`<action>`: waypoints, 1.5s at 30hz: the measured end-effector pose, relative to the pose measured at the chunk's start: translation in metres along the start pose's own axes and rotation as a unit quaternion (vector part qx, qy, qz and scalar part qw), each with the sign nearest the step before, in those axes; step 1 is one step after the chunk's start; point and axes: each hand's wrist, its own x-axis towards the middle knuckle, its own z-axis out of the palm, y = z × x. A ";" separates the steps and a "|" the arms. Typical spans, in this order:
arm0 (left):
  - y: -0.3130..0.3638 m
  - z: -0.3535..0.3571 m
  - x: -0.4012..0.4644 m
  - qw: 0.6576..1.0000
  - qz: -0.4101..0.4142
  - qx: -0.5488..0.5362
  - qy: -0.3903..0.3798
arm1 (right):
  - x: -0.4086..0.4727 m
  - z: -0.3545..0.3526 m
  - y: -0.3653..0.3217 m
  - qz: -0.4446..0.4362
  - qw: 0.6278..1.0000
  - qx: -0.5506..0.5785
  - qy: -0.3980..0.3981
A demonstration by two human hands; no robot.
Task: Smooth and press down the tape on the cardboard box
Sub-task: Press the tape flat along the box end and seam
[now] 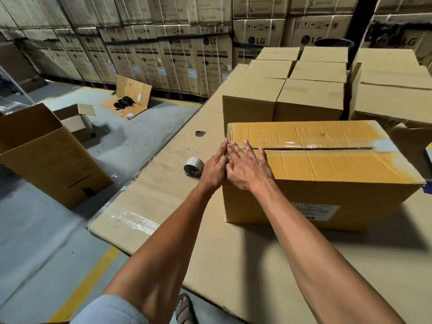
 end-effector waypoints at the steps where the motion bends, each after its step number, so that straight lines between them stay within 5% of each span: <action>1: -0.002 -0.001 0.002 1.000 -0.002 0.016 -0.006 | 0.001 0.001 -0.001 0.006 1.000 -0.001 -0.001; 8: 0.015 -0.012 0.003 0.983 -0.008 0.179 -0.041 | 0.000 -0.003 -0.002 0.037 0.999 0.008 0.003; 13: 0.036 -0.018 0.003 0.911 0.083 0.403 -0.037 | -0.008 -0.015 0.010 0.002 0.999 0.034 -0.010; 17: 0.045 -0.017 0.006 0.871 0.072 0.482 -0.066 | -0.015 -0.016 0.024 0.030 0.999 -0.008 -0.018; 26: 0.042 -0.013 0.007 0.889 0.091 0.432 -0.122 | -0.014 -0.011 0.022 0.039 0.998 0.045 0.004; 34: 0.049 -0.001 0.000 0.855 0.067 0.512 -0.056 | -0.013 -0.008 0.023 0.064 0.996 0.047 0.028; 41: 0.043 -0.006 0.009 0.889 0.089 0.436 -0.110 | -0.007 -0.007 0.023 0.056 0.997 0.057 0.010; 45: 0.045 -0.003 0.001 0.880 0.083 0.465 -0.057 | -0.009 -0.009 0.027 0.049 0.997 0.061 0.017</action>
